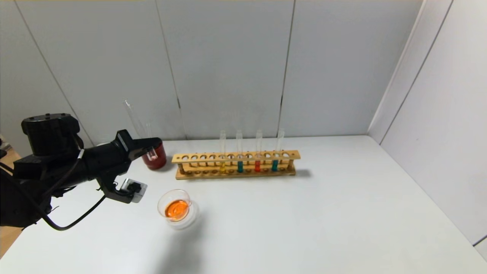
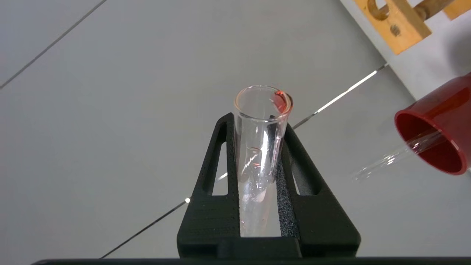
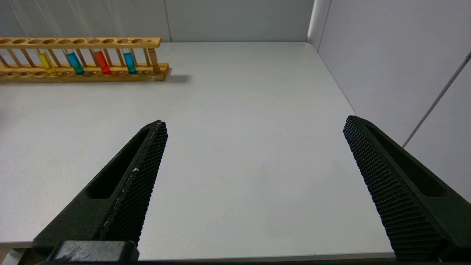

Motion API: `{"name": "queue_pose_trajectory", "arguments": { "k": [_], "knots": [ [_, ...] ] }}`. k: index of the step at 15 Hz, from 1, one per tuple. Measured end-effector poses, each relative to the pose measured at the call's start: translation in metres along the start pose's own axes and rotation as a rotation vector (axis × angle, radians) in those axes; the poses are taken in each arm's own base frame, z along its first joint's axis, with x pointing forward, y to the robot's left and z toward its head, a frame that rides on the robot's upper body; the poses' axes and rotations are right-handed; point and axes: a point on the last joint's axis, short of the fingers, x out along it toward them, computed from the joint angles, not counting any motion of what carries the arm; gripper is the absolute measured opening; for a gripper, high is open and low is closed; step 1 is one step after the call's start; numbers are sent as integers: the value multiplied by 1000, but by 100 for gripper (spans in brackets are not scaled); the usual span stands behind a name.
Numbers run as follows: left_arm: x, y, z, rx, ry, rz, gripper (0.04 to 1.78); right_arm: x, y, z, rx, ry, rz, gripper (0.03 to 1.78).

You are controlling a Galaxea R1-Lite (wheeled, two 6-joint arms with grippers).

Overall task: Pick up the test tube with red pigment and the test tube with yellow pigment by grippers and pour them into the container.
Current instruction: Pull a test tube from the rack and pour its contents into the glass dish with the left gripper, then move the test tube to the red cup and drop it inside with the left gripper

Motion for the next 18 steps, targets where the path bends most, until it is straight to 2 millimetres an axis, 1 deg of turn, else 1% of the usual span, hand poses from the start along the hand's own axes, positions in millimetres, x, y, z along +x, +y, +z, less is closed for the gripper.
{"name": "queue_pose_trajectory", "arguments": {
  "k": [8,12,15,18],
  "knots": [
    [-4,12,-4,120,32,19,33,0,0,0,0,0,0,175],
    [-6,16,-4,133,36,25,33,0,0,0,0,0,0,175],
    [-5,13,-3,95,31,13,33,0,0,0,0,0,0,175],
    [-3,8,3,-123,53,-88,33,0,0,0,0,0,0,175]
  ]
}}
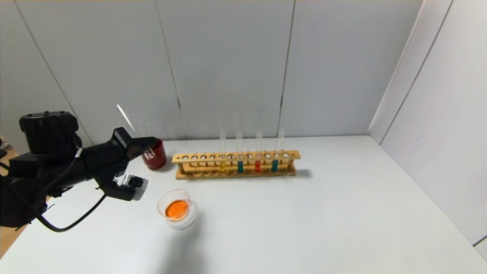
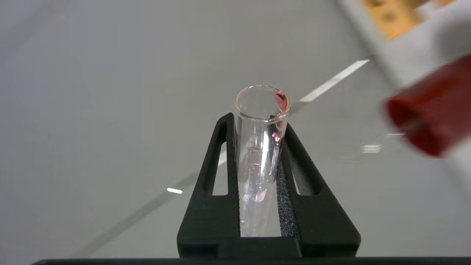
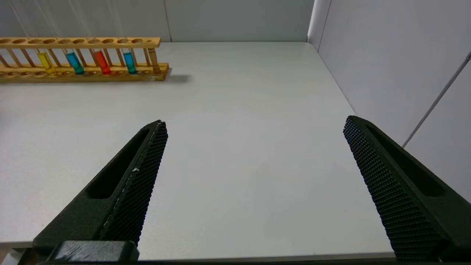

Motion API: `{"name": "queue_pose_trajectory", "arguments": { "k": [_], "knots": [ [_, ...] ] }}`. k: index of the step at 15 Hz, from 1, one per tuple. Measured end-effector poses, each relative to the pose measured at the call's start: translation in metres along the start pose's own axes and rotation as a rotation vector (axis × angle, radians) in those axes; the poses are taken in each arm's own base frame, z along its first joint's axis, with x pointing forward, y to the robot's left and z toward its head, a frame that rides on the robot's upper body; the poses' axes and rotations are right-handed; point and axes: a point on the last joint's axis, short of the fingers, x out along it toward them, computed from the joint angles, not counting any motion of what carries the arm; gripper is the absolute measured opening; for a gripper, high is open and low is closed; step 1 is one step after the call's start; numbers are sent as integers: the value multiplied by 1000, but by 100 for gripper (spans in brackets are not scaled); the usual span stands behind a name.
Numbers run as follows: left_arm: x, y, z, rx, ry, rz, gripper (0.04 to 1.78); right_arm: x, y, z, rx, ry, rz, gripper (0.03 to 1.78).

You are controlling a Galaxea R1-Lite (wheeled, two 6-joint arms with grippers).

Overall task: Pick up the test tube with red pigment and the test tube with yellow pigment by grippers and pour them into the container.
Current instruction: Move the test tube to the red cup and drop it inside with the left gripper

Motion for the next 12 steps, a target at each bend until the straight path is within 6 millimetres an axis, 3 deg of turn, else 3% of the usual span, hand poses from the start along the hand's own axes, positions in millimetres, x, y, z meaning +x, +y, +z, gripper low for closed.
{"name": "queue_pose_trajectory", "arguments": {
  "k": [5,9,12],
  "knots": [
    [8,5,11,-519,75,-141,33,0,0,0,0,0,0,175],
    [13,31,-8,-850,106,-117,33,0,0,0,0,0,0,175],
    [14,64,-31,-1090,126,-26,33,0,0,0,0,0,0,175]
  ]
}}
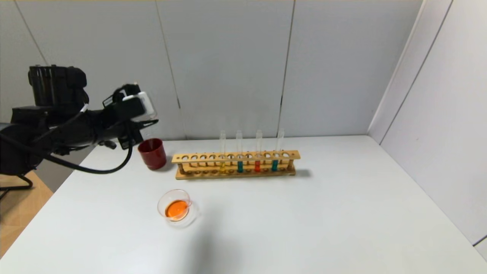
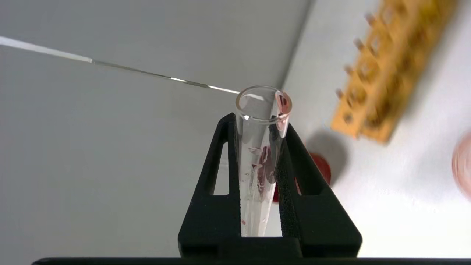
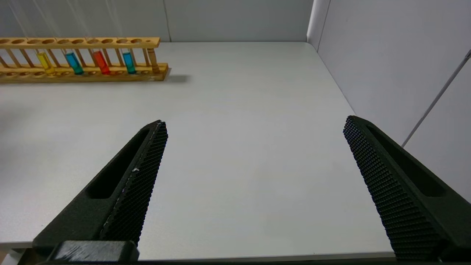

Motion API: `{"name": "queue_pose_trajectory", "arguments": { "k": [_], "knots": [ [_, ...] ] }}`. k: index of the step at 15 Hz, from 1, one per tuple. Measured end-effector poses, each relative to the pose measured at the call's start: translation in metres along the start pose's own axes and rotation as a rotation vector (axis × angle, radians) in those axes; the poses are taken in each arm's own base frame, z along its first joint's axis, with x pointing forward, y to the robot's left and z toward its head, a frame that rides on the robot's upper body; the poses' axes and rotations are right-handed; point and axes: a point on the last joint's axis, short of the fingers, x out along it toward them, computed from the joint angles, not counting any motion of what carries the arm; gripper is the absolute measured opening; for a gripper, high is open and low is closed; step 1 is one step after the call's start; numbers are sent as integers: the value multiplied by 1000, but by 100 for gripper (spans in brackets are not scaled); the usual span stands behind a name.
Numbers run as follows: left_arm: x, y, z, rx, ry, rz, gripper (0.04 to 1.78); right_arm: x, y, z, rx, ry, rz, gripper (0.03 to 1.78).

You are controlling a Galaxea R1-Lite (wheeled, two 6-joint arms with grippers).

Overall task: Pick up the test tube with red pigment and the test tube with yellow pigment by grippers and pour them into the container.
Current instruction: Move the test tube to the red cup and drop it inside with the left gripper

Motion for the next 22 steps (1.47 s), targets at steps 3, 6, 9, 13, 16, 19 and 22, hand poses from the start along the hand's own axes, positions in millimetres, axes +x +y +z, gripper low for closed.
{"name": "queue_pose_trajectory", "arguments": {
  "k": [3,6,9,13,16,19,22],
  "knots": [
    [4,28,12,-242,-44,72,33,0,0,0,0,0,0,175],
    [12,50,19,-467,-97,123,33,0,0,0,0,0,0,175],
    [19,55,16,-685,-104,139,33,0,0,0,0,0,0,175],
    [27,43,-9,-783,-6,142,33,0,0,0,0,0,0,175],
    [38,34,-24,-833,39,148,33,0,0,0,0,0,0,175],
    [55,34,-37,-843,-14,202,33,0,0,0,0,0,0,175],
    [76,37,-50,-838,-44,237,33,0,0,0,0,0,0,175]
  ]
}}
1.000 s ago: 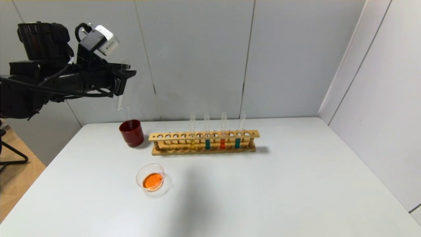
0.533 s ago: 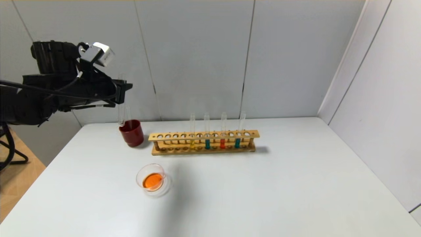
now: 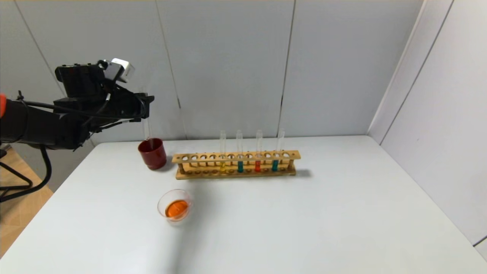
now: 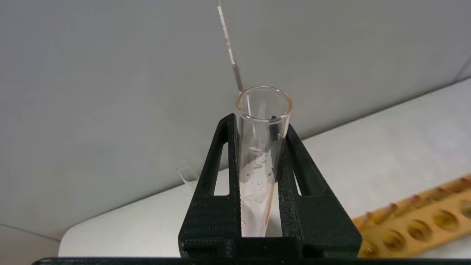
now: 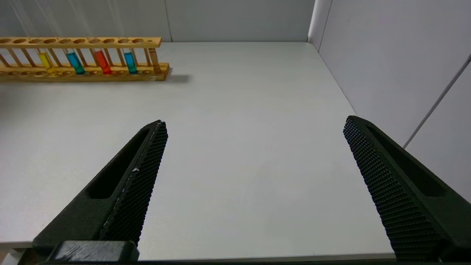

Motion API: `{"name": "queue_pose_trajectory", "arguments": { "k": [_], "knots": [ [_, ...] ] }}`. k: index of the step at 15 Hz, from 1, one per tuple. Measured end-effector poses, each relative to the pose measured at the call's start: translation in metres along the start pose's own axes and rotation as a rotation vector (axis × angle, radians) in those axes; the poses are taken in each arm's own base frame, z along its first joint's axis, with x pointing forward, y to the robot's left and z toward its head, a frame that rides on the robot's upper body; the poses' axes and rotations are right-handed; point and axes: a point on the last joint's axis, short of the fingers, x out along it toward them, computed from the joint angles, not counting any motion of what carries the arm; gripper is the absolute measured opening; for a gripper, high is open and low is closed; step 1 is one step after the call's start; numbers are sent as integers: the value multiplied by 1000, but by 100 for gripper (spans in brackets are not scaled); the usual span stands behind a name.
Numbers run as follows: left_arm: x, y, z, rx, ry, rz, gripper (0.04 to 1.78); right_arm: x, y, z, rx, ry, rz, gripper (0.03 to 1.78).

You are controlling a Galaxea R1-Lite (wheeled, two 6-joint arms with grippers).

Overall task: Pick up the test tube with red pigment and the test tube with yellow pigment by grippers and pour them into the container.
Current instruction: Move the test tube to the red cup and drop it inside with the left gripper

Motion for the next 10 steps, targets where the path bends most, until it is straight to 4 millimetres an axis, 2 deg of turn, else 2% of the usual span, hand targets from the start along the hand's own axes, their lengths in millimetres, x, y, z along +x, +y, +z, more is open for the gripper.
{"name": "queue_pose_trajectory", "arguments": {
  "k": [4,10],
  "knots": [
    [23,3,-20,-8,23,-2,33,0,0,0,0,0,0,175],
    [38,13,-41,-16,53,16,33,0,0,0,0,0,0,175]
  ]
}}
